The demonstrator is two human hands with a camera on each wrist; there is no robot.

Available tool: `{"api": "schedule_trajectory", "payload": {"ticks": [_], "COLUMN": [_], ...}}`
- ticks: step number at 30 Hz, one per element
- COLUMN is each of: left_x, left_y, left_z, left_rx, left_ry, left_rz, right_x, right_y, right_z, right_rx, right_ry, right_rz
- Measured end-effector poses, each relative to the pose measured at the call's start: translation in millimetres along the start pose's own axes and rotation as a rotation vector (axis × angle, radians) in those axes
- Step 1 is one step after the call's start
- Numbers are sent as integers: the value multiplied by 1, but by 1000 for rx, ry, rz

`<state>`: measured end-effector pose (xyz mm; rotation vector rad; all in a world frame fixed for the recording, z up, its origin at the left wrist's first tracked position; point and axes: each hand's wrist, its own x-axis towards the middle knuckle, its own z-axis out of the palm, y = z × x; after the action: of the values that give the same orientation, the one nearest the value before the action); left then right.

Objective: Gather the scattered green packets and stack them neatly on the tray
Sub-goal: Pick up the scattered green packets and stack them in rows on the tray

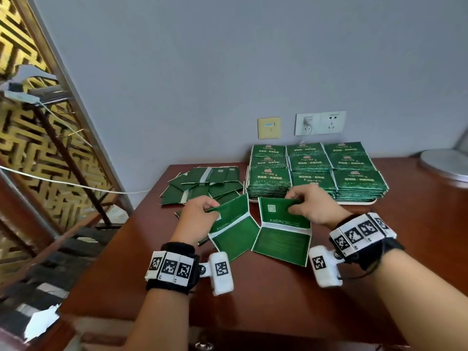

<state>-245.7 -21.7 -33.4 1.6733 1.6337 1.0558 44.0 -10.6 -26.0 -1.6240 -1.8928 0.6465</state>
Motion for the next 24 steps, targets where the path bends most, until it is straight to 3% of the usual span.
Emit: {"api": "schedule_trajectory", "payload": {"ticks": [8,12,18,24], "left_x": [-2,-3,-7,5], "left_y": [-9,-15,-15,-23], "left_z": [19,22,11,20], "left_rx": [118,155,173,298], "left_ry": [-62,-78,-338,-280], "left_rz": [159,128,88,36], "right_x": [-15,-13,-13,-4], "right_y": [18,34,38,46], "right_z": [0,8,13,16], "right_rx": [152,164,-4,46], "right_ry": [66,-21,-253,-163], "right_rz": [-6,10,7,100]}}
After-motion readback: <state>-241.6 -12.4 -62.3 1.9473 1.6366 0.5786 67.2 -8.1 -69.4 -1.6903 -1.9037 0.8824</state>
